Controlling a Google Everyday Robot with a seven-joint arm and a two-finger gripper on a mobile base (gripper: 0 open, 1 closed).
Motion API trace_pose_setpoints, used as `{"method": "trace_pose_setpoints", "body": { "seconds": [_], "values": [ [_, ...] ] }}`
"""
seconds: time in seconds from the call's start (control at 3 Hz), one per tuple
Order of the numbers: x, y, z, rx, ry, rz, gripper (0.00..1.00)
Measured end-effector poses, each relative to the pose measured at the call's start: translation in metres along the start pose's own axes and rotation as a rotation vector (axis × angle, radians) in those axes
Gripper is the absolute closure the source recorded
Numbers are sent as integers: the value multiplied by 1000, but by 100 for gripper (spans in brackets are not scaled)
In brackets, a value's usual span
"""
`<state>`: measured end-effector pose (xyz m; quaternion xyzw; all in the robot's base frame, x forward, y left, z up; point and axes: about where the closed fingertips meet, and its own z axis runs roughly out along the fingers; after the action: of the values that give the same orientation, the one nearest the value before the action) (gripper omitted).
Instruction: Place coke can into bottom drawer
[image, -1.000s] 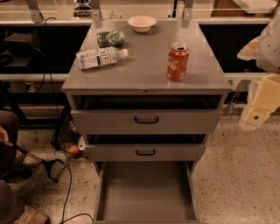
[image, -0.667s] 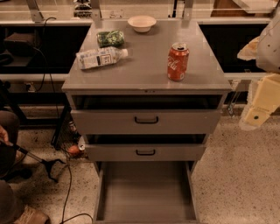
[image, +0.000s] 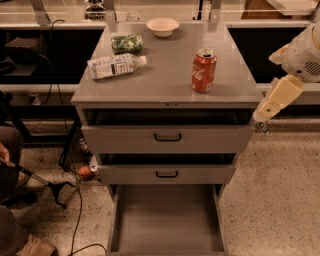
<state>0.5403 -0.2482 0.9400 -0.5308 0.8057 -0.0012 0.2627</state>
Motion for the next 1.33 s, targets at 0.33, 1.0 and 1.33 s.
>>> {"method": "trace_pose_setpoints", "body": {
  "seconds": [0.33, 1.0, 1.33],
  "values": [
    [4, -36, 31, 57, -82, 74, 0],
    [-25, -83, 79, 103, -325, 185, 0],
    [-52, -92, 94, 77, -452, 219, 0]
  ]
}}
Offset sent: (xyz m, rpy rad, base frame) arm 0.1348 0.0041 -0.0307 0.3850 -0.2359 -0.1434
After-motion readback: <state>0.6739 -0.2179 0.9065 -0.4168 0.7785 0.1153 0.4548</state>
